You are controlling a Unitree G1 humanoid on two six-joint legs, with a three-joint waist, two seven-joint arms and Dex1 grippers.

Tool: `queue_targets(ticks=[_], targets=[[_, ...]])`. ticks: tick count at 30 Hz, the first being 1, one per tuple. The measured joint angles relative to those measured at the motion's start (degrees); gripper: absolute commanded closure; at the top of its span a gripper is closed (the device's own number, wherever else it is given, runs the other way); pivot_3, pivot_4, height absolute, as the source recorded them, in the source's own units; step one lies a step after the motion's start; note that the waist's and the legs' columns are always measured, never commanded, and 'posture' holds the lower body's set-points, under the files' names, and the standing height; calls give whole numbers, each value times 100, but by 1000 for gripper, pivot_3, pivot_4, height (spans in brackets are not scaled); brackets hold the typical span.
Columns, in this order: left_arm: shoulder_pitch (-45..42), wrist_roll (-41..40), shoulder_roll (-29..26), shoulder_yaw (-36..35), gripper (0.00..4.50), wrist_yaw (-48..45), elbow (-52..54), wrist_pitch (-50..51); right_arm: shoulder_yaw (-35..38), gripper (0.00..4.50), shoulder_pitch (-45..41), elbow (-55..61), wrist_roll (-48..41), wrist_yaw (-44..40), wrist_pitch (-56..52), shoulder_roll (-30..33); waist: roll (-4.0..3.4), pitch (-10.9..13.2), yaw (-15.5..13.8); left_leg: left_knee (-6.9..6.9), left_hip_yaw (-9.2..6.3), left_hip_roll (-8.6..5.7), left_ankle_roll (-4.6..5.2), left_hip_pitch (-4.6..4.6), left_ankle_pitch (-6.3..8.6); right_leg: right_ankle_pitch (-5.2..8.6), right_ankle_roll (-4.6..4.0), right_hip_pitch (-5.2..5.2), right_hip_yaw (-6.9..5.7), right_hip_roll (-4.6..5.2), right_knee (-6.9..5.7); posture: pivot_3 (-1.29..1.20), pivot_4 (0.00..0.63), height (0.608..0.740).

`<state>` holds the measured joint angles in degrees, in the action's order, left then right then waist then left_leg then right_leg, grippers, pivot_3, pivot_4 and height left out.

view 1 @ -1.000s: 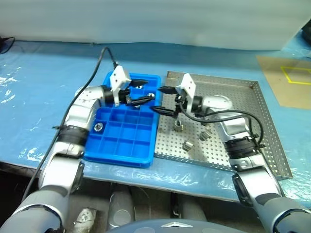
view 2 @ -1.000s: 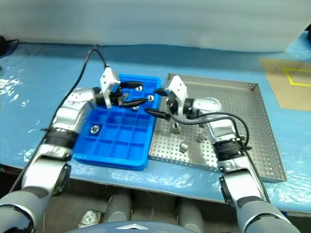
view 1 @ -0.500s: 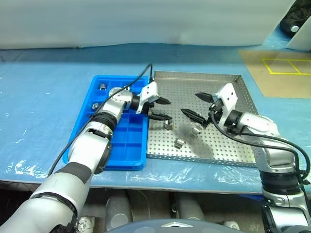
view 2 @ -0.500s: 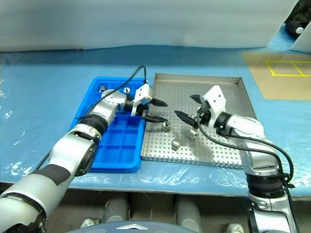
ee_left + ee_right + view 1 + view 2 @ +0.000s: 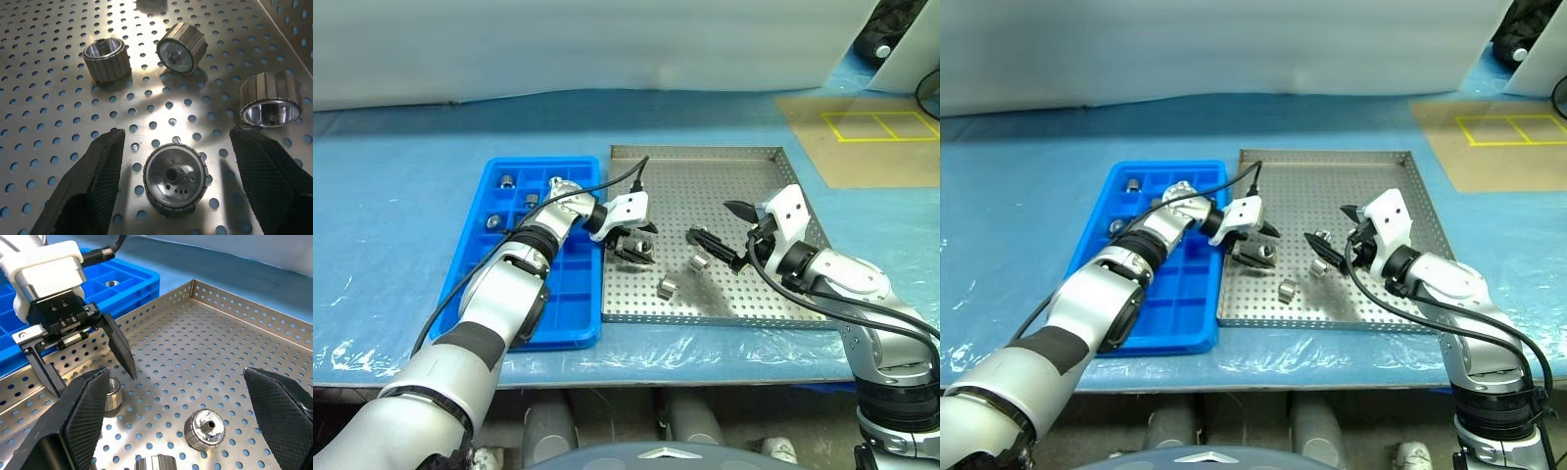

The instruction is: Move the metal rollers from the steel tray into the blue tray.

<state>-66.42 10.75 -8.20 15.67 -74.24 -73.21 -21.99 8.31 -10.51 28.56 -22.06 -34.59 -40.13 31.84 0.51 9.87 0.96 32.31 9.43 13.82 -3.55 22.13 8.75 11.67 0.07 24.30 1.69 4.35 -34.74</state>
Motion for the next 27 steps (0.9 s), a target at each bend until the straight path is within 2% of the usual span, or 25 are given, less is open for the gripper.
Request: queue_targets(ticks=[6,14,15,16,19,20,27], targets=[[-74,464,-1,243,916,432,-96,-25,0,0,47,4,-9,129,14,-1,0,0,69,1,10,0,4,-9,3,0,0,0,7,0,-1,-565,150,740],[-175,835,-46,482,916,537,-123,-265,-3,0,139,20,-13,322,51,-49,0,0,144,1,10,-2,6,-8,4,0,0,-1,6,3,2,-577,150,740],[-191,857,-46,486,1264,524,-124,-272,-4,0,144,20,-12,341,65,-55,0,0,145,1,11,-2,6,-8,4,0,0,-1,7,3,2,-577,150,740],[-199,867,-46,483,1412,481,-134,-271,-4,0,155,23,-11,355,80,-55,0,0,147,1,11,-2,6,-8,4,0,0,-1,7,3,2,-577,150,740],[-199,865,-32,478,2475,396,-151,-277,-9,0,191,24,-10,399,104,-59,0,0,148,0,11,-2,7,-8,5,0,0,-1,7,3,5,-580,150,740],[-199,865,-31,477,2620,396,-158,-279,-10,0,194,24,-10,420,107,-60,0,0,148,0,12,-2,8,-7,5,0,0,-1,7,3,5,-579,150,740],[-199,858,-23,453,2633,403,-172,-278,-22,0,193,24,-10,473,143,-60,0,0,147,-1,13,-3,9,-7,6,1,1,-1,7,4,7,-570,150,740]])
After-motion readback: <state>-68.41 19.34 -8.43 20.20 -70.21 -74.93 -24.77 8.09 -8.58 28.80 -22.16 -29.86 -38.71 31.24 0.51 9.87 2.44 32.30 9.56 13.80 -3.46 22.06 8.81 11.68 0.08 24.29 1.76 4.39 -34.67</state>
